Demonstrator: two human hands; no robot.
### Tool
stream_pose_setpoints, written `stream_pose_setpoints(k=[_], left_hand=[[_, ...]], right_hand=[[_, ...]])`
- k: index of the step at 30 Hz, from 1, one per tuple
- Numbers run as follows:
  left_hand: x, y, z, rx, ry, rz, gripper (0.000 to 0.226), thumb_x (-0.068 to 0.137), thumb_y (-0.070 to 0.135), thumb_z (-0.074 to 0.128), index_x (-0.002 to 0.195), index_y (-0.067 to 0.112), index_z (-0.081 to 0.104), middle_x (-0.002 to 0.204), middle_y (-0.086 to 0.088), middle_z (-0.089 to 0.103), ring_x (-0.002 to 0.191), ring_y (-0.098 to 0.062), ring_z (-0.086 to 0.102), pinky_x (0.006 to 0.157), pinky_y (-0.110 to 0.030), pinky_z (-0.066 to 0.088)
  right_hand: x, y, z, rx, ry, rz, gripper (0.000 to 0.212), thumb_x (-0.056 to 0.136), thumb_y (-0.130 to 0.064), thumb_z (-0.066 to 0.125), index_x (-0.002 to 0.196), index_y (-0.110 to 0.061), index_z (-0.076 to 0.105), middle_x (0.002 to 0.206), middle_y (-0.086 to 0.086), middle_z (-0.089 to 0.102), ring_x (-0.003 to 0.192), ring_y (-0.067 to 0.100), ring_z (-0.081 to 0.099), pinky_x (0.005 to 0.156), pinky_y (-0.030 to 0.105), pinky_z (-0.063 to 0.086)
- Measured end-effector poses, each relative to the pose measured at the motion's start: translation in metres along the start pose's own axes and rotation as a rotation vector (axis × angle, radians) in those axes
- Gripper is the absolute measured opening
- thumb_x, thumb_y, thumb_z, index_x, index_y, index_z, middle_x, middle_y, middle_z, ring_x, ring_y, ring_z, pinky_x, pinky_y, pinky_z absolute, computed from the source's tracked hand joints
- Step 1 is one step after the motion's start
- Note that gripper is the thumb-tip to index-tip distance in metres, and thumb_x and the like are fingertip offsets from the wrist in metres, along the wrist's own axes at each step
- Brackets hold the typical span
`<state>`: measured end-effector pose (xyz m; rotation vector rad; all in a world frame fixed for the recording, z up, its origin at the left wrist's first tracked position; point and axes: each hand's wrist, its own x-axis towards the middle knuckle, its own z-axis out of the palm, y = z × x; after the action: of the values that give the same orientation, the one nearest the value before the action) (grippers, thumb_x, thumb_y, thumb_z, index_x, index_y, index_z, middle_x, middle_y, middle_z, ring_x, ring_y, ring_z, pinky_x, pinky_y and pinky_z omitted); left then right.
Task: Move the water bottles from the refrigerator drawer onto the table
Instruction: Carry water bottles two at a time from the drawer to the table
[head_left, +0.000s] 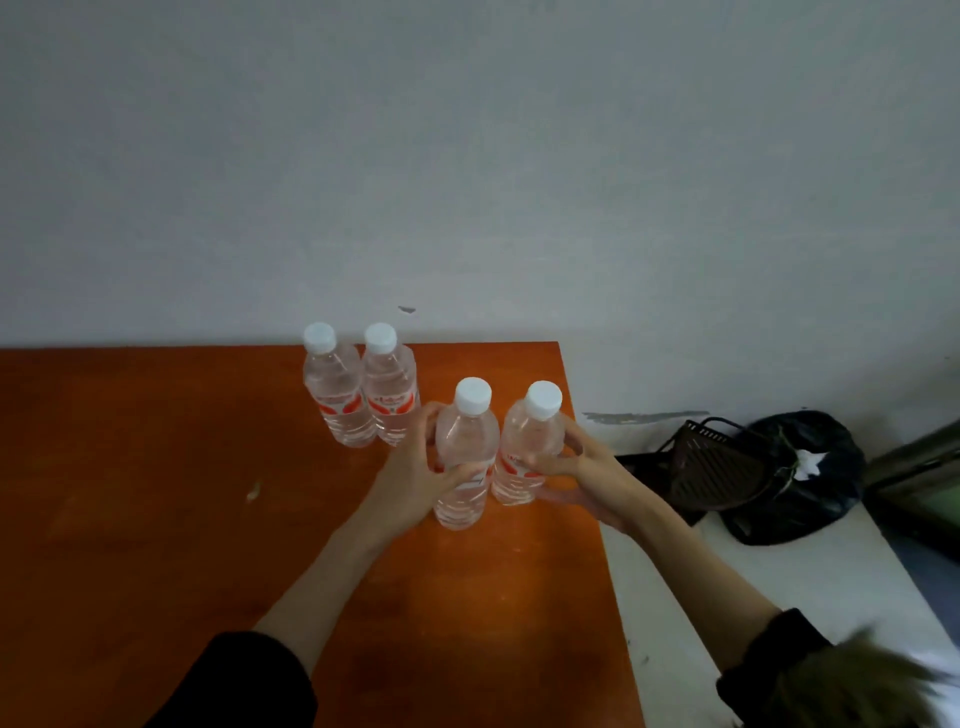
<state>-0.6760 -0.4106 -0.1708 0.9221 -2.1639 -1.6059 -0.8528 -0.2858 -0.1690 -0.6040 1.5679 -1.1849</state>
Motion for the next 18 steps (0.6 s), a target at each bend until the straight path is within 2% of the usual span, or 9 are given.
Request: stream_pose_setpoints(k=[2,5,8,11,14,18], left_hand=[[0.022,-0.004,-0.001,0.002,0.013,0.004,0.066,0.07,0.043,0.072,0.118,0.049,0.027,0.116,0.034,0.04,0.107,0.011,0.046,0.081,-0.008,0.037],[0.047,-0.011,0.0,0.008,0.039,0.029,0.065,0.075,0.031,0.073,0.121,0.041,0.029,0.121,0.02,0.042,0.115,-0.001,0.044,0.085,-0.013,0.036],[0.064,-0.016,0.003,0.003,0.067,0.04,0.065,0.078,0.024,0.071,0.124,0.041,0.029,0.117,0.029,0.039,0.115,0.002,0.04,0.087,-0.013,0.035],[0.075,-0.021,0.002,0.01,0.097,0.033,0.066,0.08,0.021,0.069,0.131,0.034,0.03,0.121,0.026,0.038,0.122,-0.003,0.038,0.099,-0.027,0.037],[0.081,-0.024,-0.001,0.008,0.098,0.04,0.064,0.081,0.019,0.068,0.13,0.036,0.03,0.125,0.022,0.04,0.124,-0.004,0.039,0.104,-0.033,0.038],[0.087,-0.026,-0.001,0.017,0.125,0.006,0.068,0.081,0.014,0.067,0.137,0.027,0.03,0.139,0.004,0.041,0.132,-0.014,0.038,0.106,-0.046,0.039]], right_hand=[[0.02,-0.006,-0.003,0.016,0.009,0.016,0.062,0.078,-0.011,0.071,0.128,-0.038,0.045,0.123,-0.008,0.055,0.114,0.018,0.054,0.091,0.046,0.052],[0.041,-0.012,-0.01,0.011,0.008,0.032,0.063,0.078,-0.011,0.07,0.132,-0.032,0.044,0.128,-0.002,0.054,0.117,0.022,0.054,0.095,0.049,0.049],[0.056,-0.014,-0.016,-0.027,-0.029,0.025,0.059,0.081,-0.01,0.067,0.131,-0.032,0.045,0.128,-0.002,0.054,0.118,0.022,0.053,0.096,0.046,0.048],[0.069,-0.017,-0.018,-0.057,-0.053,0.007,0.06,0.08,-0.006,0.067,0.126,-0.038,0.045,0.126,-0.007,0.053,0.119,0.019,0.051,0.095,0.039,0.049],[0.08,-0.018,-0.018,-0.091,-0.054,-0.01,0.064,0.08,-0.004,0.067,0.127,-0.039,0.042,0.128,-0.007,0.051,0.121,0.019,0.048,0.099,0.042,0.046],[0.09,-0.022,-0.02,-0.1,-0.084,0.011,0.068,0.081,0.001,0.063,0.132,-0.037,0.039,0.132,-0.003,0.049,0.124,0.02,0.046,0.103,0.045,0.043]])
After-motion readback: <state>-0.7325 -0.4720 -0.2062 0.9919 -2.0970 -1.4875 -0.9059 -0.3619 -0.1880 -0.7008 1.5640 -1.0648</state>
